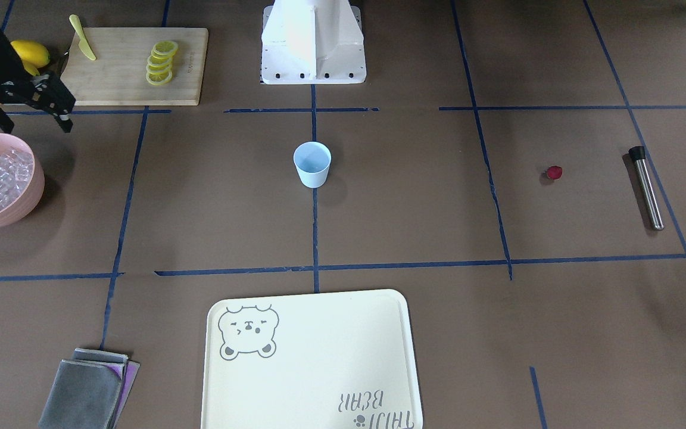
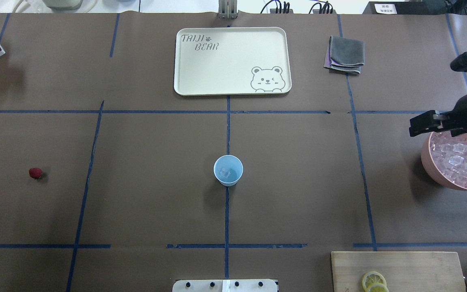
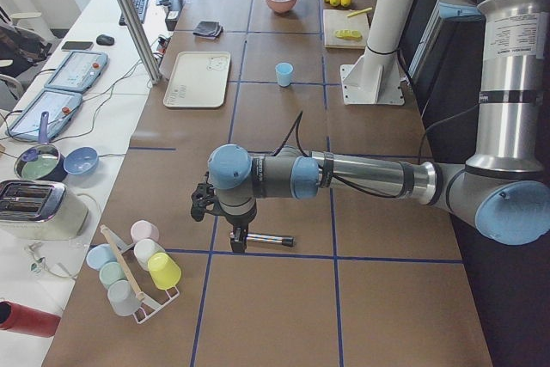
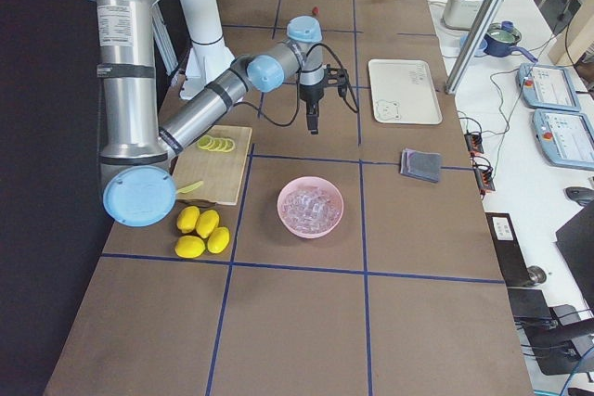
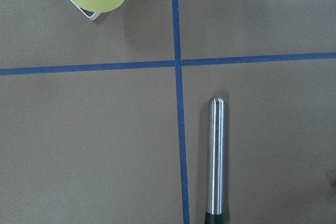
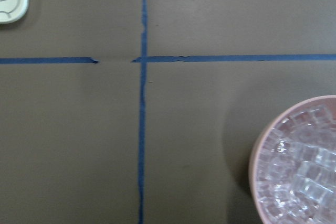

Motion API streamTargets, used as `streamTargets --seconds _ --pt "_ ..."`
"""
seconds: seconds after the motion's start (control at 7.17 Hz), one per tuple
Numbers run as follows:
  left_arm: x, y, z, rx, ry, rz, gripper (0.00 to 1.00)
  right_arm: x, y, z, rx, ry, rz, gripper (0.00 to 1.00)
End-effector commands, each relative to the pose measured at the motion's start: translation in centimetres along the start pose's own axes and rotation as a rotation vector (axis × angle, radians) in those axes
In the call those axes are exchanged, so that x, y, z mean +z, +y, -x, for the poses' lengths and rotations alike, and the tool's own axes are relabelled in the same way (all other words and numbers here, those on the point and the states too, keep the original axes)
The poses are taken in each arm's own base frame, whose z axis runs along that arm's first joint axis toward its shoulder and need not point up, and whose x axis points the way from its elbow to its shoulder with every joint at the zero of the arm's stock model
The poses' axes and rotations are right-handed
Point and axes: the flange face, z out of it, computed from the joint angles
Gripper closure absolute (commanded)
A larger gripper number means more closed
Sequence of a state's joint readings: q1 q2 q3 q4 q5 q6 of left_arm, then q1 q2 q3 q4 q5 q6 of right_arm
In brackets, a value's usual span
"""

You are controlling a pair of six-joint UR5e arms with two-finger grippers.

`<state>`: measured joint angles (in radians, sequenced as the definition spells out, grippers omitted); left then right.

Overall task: Mash ice and strawberries in cup
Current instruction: 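Move the right gripper back over the pink bowl of ice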

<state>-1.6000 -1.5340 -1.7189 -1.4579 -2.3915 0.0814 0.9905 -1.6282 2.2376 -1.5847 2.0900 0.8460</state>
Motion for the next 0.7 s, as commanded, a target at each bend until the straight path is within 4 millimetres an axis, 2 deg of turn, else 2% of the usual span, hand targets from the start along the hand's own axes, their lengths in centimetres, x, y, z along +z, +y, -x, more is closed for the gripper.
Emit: streamTargets --seconds 0.0,0.28,0.42,0.56 --pt "-0.4 -0.1 -0.5 0.001 -0.001 -0.008 0.0 2.3 0.3 -7.9 0.115 0.041 0.03 0.01" --pt "-1.2 -0.2 -1.3 -0.01 -0.002 -0.024 0.0 7.6 -0.7 -11.5 0.159 0.078 0.067 0.01" --pt "-1.2 -0.2 -1.3 -0.008 -0.002 -0.025 0.0 9.1 -1.0 -12.5 0.161 0.071 0.066 0.01" --pt "-1.3 -0.2 -1.4 -0.007 -0.002 -0.026 0.0 9.6 -1.0 -12.9 0.168 0.079 0.075 0.01"
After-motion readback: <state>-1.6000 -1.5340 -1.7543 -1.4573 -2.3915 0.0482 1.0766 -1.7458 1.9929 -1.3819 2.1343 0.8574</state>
